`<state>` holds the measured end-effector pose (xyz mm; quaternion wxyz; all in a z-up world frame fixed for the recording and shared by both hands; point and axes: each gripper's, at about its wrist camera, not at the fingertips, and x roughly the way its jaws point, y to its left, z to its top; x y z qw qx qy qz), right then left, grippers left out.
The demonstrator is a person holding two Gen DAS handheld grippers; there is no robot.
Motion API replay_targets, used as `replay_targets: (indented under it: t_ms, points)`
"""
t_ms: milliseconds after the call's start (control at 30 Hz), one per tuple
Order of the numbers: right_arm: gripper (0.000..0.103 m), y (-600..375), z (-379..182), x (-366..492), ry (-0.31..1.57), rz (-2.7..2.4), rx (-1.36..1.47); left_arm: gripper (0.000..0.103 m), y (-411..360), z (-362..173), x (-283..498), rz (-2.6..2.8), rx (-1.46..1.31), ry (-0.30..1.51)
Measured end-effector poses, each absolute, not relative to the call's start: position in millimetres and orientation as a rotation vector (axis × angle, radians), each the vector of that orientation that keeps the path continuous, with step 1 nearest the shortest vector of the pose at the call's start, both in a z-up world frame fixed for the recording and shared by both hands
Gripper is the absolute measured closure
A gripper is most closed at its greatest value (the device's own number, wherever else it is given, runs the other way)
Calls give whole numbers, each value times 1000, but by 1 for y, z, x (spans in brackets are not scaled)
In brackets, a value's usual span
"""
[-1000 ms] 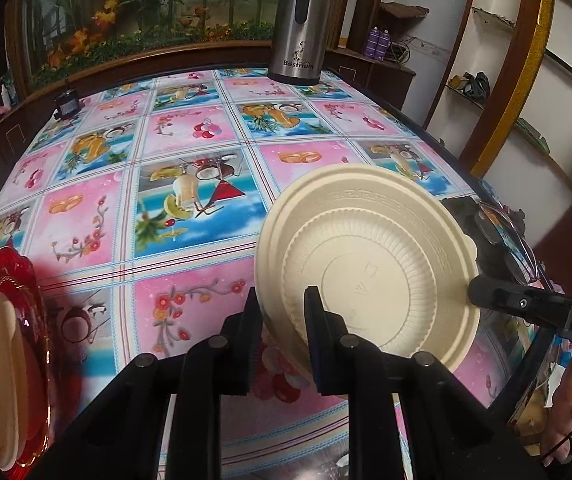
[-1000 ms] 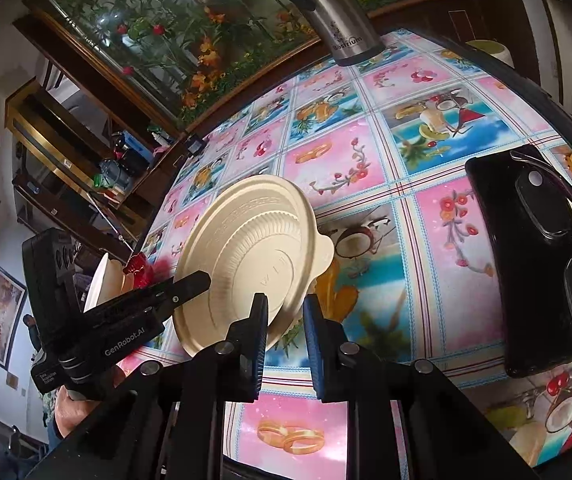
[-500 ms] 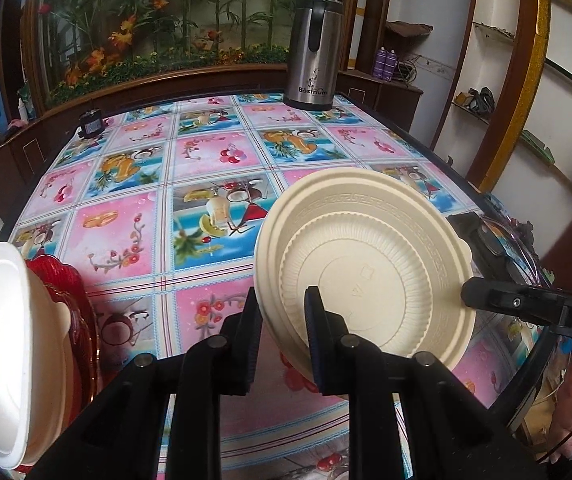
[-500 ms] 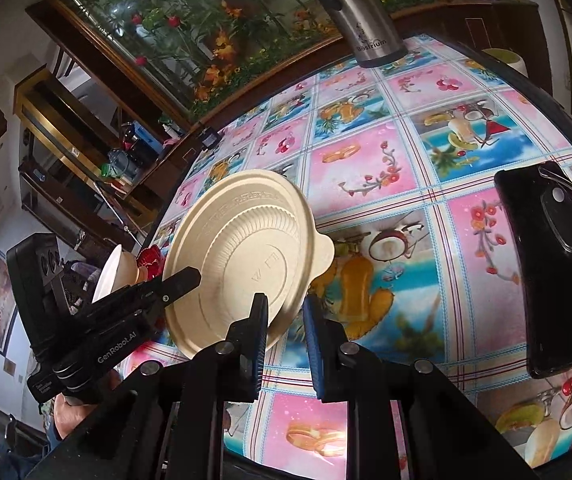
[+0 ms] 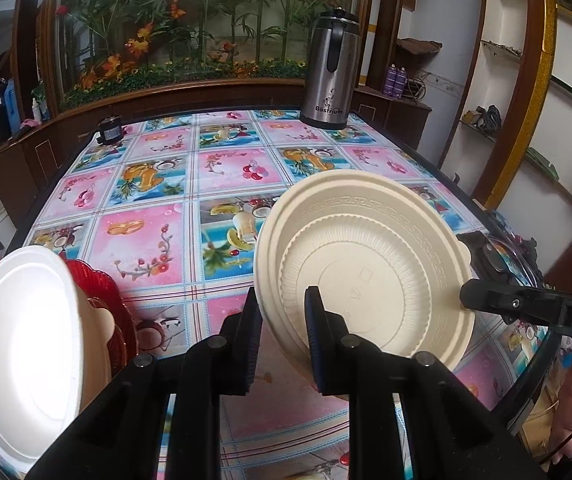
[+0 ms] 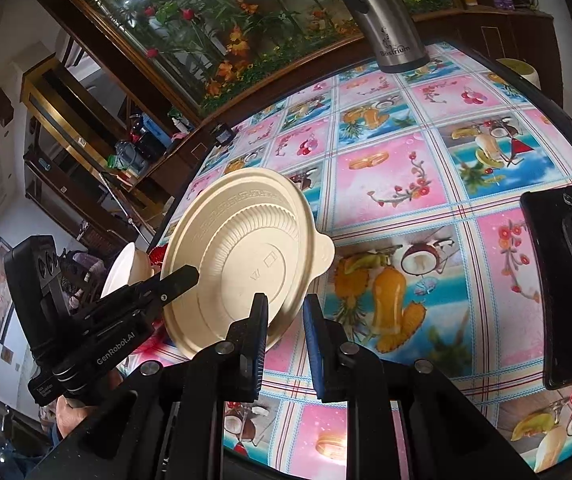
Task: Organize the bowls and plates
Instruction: 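Carry the cream bowl over the stacked plates and bowls with the left gripper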
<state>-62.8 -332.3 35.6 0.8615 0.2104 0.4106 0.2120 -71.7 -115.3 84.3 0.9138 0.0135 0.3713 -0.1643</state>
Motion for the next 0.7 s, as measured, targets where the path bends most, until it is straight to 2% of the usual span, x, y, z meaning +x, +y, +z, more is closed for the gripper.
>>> replay_targets:
  t_ms: [133,700]
  points:
    - [83,-325,42,-61,853,461,428,79,-109,88,-74,-324,22,748]
    - [83,-294,60,-58,835,503,379,79,-78,105,-82,-284,-21,691]
